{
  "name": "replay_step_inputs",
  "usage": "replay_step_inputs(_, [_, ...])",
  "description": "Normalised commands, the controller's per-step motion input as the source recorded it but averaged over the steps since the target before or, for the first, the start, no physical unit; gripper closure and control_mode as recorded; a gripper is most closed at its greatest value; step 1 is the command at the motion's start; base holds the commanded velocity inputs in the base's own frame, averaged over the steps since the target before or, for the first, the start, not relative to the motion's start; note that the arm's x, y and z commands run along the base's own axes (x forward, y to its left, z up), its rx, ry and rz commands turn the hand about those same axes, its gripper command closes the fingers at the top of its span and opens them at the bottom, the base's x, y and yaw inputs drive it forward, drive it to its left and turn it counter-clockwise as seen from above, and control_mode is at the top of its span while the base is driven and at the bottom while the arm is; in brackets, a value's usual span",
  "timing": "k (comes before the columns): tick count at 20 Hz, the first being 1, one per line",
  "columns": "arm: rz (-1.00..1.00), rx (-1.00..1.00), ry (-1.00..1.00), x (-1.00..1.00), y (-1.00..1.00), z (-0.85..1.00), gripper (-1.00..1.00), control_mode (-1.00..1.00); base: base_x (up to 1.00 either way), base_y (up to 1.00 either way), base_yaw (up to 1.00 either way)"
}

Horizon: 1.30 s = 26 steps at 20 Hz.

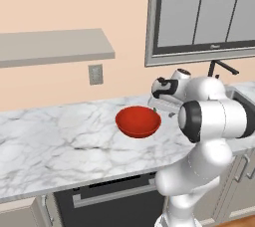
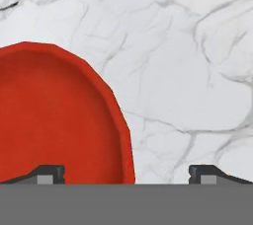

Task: Clear the mugs and bowl far away from the sink.

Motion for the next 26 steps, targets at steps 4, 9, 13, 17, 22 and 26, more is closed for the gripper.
replay_step_inputs(4, [0.0,0.0,0.0,0.0,0.32,-0.36,-1.0,-1.0,0.0,0.0,0.0])
replay_step_inputs(9, [0.0,0.0,0.0,0.01,0.33,-0.28,-1.0,-1.0,0.0,0.0,0.0])
replay_step_inputs(13, [0.0,0.0,0.01,0.0,0.03,-0.3,-1.0,-1.0,0.0,0.0,0.0])
replay_step_inputs(17, [0.0,0.0,0.05,0.0,0.0,-0.23,-1.0,-1.0,0.0,0.0,0.0])
replay_step_inputs(22, [0.0,0.0,0.02,0.0,0.0,-0.13,-1.0,-1.0,0.0,0.0,0.0])
replay_step_inputs(26, [0.0,0.0,0.0,0.03,0.03,0.0,-1.0,-1.0,0.0,0.0,0.0])
